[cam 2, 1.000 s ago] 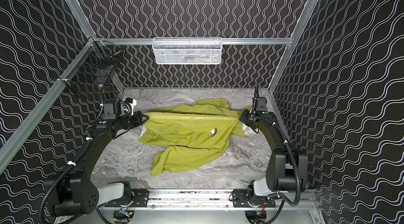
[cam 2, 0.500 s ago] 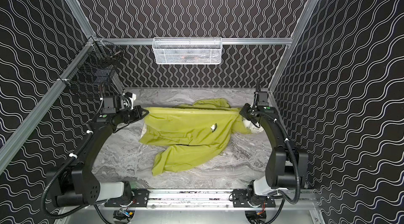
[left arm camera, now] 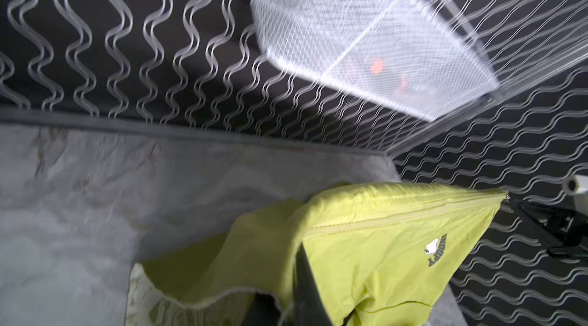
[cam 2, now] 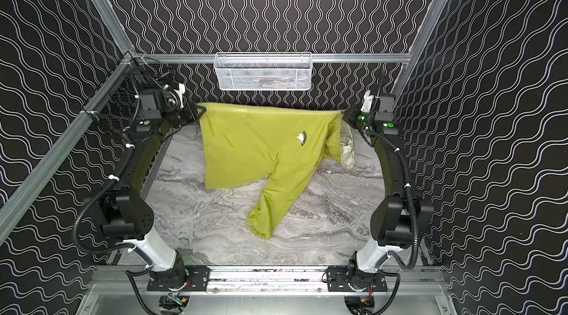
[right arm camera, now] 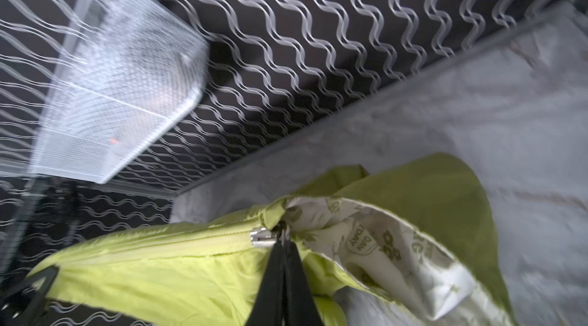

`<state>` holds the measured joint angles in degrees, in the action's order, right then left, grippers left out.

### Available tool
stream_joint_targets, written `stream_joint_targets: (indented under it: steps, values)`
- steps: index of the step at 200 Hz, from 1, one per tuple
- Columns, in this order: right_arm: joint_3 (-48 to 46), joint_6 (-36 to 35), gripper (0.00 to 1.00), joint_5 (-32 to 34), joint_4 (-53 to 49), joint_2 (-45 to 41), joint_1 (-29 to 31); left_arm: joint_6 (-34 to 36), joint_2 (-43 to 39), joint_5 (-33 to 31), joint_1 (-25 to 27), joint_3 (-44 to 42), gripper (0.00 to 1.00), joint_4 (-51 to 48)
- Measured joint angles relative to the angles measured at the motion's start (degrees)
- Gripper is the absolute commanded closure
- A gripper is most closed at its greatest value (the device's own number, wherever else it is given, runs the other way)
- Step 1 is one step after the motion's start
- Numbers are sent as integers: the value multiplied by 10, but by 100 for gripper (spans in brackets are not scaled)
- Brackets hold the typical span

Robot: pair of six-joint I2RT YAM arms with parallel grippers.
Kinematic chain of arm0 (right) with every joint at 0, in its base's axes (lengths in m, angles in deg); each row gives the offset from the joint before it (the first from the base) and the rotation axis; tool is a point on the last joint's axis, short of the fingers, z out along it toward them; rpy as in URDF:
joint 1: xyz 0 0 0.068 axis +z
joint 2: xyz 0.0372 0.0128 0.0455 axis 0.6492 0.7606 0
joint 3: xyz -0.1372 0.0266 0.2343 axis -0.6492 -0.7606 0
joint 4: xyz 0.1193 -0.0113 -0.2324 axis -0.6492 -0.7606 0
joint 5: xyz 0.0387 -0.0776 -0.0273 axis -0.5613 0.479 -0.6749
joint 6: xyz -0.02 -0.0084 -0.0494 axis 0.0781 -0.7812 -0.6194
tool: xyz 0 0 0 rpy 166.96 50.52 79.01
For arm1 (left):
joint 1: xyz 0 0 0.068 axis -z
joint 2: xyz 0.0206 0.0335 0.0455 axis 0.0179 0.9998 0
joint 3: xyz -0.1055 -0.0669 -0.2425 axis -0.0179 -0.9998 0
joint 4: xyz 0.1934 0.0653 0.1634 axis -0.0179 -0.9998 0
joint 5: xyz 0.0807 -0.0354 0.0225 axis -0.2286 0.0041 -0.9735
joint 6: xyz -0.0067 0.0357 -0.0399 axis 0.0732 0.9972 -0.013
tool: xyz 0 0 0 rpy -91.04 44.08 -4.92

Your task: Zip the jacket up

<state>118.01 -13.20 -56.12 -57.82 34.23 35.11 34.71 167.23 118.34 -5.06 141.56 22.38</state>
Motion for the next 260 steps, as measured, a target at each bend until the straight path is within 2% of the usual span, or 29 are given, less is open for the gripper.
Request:
stream_joint_targets:
  steps: [37, 65, 98, 135, 151, 174, 260]
  values:
    - [61, 18, 100, -33, 56, 8, -7, -43, 33, 15, 0, 100, 100, 57]
    - [56, 24, 100, -41, 95, -15, -9, -61, 18, 19, -1, 112, 100, 101]
    - [-32, 24, 100, -47, 140, -63, -10, -69, -59, 15, -4, -21, 100, 156]
    - [-229, 29, 100, -59, 164, -123, -11, -69, -147, 1, -5, -237, 100, 166]
    - [-310, 29, 100, -62, 167, -152, -10, -67, -183, -3, -5, -305, 100, 160]
    - [-383, 26, 100, -63, 166, -187, -10, -54, -228, -12, -5, -368, 100, 148]
    - [-536, 4, 100, -53, 112, -281, -10, -28, -397, -33, -5, -532, 100, 56]
